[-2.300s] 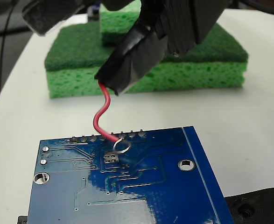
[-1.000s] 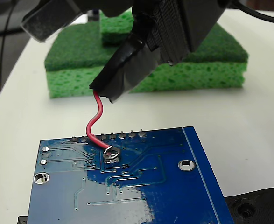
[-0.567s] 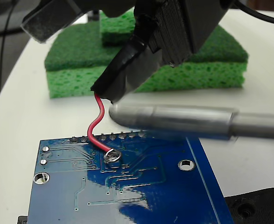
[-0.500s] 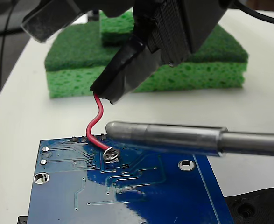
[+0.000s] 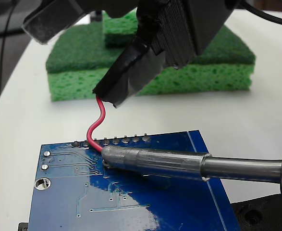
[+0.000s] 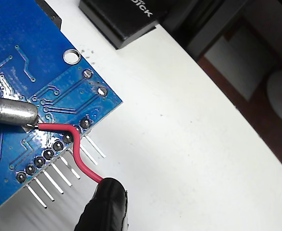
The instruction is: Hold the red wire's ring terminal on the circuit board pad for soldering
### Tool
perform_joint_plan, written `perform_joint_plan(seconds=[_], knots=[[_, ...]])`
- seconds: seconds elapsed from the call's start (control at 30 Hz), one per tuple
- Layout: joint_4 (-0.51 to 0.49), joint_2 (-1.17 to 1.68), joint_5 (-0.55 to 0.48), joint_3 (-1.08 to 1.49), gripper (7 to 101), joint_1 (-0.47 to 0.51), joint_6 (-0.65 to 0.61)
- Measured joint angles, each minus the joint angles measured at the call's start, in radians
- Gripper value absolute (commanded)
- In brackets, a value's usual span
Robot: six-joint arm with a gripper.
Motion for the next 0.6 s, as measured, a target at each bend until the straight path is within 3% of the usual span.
perform_joint_plan(seconds=[0.6], knots=[[0.012,0.000,-0.002,-0.005,100.3,-0.002,0.008]])
